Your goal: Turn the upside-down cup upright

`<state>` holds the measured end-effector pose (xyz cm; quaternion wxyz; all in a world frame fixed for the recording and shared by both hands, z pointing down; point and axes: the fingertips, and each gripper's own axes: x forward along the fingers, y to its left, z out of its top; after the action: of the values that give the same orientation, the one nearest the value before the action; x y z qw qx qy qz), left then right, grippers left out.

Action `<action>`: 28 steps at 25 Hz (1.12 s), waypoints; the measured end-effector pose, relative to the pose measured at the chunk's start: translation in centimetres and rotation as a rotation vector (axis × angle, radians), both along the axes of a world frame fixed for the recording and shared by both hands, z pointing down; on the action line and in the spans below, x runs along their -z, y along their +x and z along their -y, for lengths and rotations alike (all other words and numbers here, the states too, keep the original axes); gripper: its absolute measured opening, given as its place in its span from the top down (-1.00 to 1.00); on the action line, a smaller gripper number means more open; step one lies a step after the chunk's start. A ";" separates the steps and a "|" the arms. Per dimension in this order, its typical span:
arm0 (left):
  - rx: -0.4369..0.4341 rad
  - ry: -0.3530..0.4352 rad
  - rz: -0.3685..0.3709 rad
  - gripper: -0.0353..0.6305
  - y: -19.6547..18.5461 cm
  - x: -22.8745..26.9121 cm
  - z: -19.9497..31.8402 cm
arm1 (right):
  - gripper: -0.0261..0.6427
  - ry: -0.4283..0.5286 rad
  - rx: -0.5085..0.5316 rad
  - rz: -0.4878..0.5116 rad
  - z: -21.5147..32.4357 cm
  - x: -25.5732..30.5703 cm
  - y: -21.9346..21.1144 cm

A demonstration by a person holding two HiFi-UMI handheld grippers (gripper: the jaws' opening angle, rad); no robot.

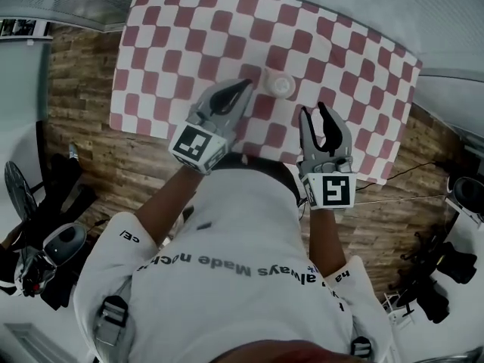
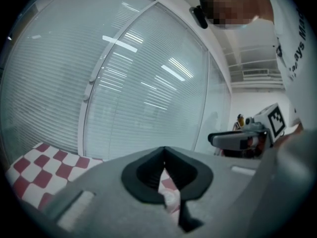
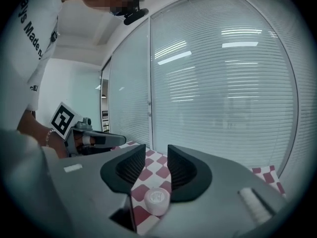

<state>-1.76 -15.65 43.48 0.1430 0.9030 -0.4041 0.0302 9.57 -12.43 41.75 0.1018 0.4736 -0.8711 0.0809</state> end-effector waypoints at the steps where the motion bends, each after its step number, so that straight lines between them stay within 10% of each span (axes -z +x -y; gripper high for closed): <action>1: -0.004 0.004 0.001 0.89 0.1 -0.5 0.1 | 0.47 -0.005 0.005 -0.002 0.1 -0.9 -0.1; 28: -0.010 -0.089 0.053 0.89 0.4 -16.7 2.8 | -0.54 -0.154 0.056 -0.060 4.3 -21.7 -2.8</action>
<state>-1.32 -18.44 60.15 0.1721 0.8966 -0.4015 0.0729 6.79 -16.70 63.46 0.1661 0.4421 -0.8718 0.1304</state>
